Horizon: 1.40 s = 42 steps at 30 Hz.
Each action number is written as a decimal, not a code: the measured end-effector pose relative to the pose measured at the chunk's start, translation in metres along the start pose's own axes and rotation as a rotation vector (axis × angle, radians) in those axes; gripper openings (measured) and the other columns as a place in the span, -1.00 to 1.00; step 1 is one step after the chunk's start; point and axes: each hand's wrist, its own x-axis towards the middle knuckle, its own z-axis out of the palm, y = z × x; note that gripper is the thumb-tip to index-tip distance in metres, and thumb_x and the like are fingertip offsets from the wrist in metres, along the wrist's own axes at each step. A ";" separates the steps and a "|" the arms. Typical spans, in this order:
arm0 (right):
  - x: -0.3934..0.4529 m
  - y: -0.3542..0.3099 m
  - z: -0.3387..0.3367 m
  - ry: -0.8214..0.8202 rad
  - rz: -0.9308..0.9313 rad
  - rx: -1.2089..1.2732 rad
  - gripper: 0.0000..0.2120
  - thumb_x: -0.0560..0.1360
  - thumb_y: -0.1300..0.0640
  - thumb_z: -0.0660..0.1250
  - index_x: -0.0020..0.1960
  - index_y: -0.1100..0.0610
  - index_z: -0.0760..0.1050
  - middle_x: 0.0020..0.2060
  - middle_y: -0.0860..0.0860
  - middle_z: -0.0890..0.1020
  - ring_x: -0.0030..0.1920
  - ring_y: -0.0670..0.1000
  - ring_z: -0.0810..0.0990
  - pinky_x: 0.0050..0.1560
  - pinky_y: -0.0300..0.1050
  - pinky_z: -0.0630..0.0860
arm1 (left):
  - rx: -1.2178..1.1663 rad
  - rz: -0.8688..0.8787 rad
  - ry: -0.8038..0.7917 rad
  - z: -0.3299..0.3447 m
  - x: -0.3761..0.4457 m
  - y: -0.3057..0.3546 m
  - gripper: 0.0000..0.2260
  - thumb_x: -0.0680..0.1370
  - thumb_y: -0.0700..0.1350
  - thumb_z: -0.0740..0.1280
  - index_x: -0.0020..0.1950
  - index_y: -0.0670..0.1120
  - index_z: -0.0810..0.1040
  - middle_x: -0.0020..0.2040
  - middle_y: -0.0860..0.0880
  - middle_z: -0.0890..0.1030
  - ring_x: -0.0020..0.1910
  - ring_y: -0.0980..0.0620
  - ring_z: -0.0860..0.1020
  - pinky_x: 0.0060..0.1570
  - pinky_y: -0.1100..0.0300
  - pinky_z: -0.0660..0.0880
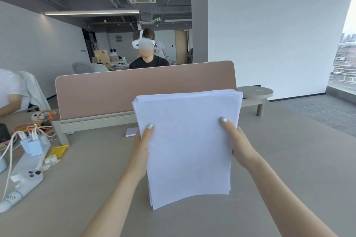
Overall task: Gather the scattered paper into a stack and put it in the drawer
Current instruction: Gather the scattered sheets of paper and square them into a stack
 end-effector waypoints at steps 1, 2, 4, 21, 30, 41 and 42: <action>-0.002 0.003 0.003 0.019 0.008 0.023 -0.57 0.27 -0.30 0.42 0.02 -0.06 0.62 0.01 -0.06 0.71 0.05 0.00 0.68 -0.08 -0.15 0.60 | -0.018 0.019 0.030 0.002 -0.002 -0.005 -0.55 0.41 0.17 0.30 0.24 0.00 0.52 0.15 0.02 0.65 0.14 0.01 0.62 0.00 0.09 0.54; -0.003 0.004 0.006 0.053 -0.001 0.041 -0.71 0.36 -0.22 0.39 -0.06 -0.05 0.64 -0.05 -0.07 0.72 0.00 -0.01 0.69 -0.10 -0.15 0.59 | -0.022 0.048 0.065 0.004 -0.002 -0.006 -0.66 0.44 0.10 0.30 0.15 0.00 0.56 0.06 0.06 0.69 0.08 0.02 0.64 -0.05 0.09 0.55; 0.001 -0.001 0.009 0.105 -0.041 0.059 -0.84 0.50 -0.04 0.30 -0.12 -0.03 0.63 -0.15 -0.11 0.73 -0.10 -0.07 0.71 -0.15 -0.17 0.58 | -0.022 0.113 0.115 0.007 0.003 0.001 -0.83 0.42 0.05 0.36 -0.03 0.05 0.60 -0.12 0.12 0.71 -0.09 0.11 0.68 -0.11 0.11 0.54; 0.003 -0.015 -0.004 0.095 -0.138 -0.059 -0.54 0.53 -0.27 0.02 0.15 -0.07 0.54 0.11 -0.13 0.65 0.12 -0.15 0.61 0.03 -0.20 0.54 | 0.023 0.024 -0.012 0.000 0.009 0.022 -0.49 0.43 0.27 0.20 0.29 0.05 0.50 0.21 0.04 0.61 0.21 0.06 0.57 0.18 0.04 0.48; -0.021 0.073 -0.017 0.434 0.135 0.101 -0.38 0.59 -0.23 -0.22 0.16 -0.02 0.55 0.09 -0.06 0.67 0.19 -0.03 0.59 0.27 -0.03 0.43 | 0.034 -0.018 -0.003 0.002 0.006 0.025 -0.47 0.40 0.29 0.20 0.26 0.06 0.52 0.18 0.08 0.64 0.14 0.13 0.61 0.06 0.12 0.51; -0.011 0.034 0.001 0.371 0.091 0.105 -0.36 0.58 -0.26 -0.24 -0.04 -0.03 0.58 -0.18 -0.13 0.70 -0.11 -0.09 0.63 -0.13 -0.17 0.43 | 0.061 -0.027 0.040 0.008 -0.005 0.025 -0.71 0.47 0.23 0.25 0.06 0.13 0.59 0.05 0.12 0.68 0.01 0.16 0.65 -0.09 0.17 0.53; -0.008 0.020 0.003 0.351 0.028 0.068 -0.37 0.58 -0.25 -0.24 -0.02 -0.02 0.57 -0.19 -0.14 0.68 -0.14 -0.11 0.62 -0.16 -0.18 0.42 | 0.063 -0.030 0.039 0.007 -0.005 0.026 -0.76 0.51 0.20 0.25 0.04 0.13 0.59 0.02 0.14 0.69 -0.02 0.18 0.66 -0.11 0.19 0.54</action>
